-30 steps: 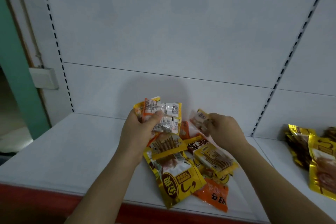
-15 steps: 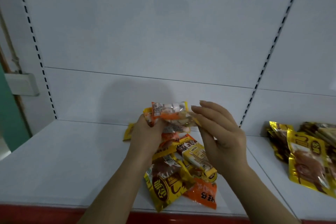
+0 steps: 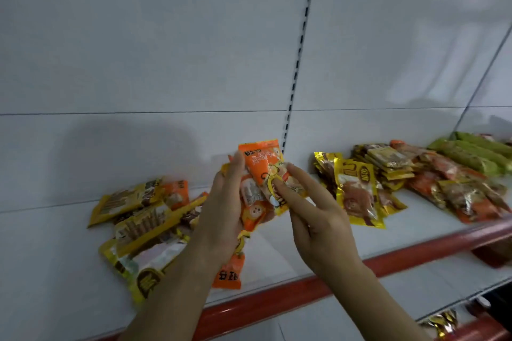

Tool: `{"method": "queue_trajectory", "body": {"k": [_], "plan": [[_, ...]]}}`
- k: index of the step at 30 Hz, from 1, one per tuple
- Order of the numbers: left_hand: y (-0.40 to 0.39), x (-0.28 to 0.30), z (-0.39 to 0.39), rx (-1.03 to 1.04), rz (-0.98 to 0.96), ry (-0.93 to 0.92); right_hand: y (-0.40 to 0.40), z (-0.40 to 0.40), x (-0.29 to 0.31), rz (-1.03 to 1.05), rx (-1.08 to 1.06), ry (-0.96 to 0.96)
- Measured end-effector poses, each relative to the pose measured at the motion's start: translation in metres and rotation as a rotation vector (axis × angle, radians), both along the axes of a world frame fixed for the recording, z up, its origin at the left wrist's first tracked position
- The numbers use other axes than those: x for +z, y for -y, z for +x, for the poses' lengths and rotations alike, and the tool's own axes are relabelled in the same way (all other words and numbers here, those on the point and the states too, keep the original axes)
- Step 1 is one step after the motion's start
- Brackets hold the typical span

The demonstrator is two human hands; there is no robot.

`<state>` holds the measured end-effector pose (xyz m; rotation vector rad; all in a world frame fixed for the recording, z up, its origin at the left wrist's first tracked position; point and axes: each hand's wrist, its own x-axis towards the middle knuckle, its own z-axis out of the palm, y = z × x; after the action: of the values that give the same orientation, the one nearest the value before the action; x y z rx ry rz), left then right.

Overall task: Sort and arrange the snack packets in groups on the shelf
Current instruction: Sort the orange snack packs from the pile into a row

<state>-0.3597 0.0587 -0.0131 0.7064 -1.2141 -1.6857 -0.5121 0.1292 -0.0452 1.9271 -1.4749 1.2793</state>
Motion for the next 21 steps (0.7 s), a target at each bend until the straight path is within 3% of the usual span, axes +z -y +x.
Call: {"method": "queue_trajectory", "body": {"k": [2,4,8,12,16,21], "plan": [[-0.016,0.0,-0.034,0.003,-0.087,0.062,-0.025,-0.023,0.001,0.057,0.02,0.054],[-0.025,-0.003,-0.059,0.018,-0.127,0.095,-0.041,-0.039,0.006,0.125,0.052,0.228],[-0.075,-0.006,-0.147,-0.066,-0.131,0.15,-0.097,-0.122,0.017,0.132,-0.125,0.504],[-0.124,-0.014,-0.241,-0.112,-0.214,0.163,-0.155,-0.209,0.019,0.344,-0.168,0.706],[-0.164,-0.016,-0.321,-0.047,-0.291,0.237,-0.2,-0.285,0.024,0.29,-0.243,0.819],[-0.177,-0.016,-0.391,-0.067,-0.174,0.302,-0.21,-0.355,0.02,0.24,-0.321,0.917]]}}
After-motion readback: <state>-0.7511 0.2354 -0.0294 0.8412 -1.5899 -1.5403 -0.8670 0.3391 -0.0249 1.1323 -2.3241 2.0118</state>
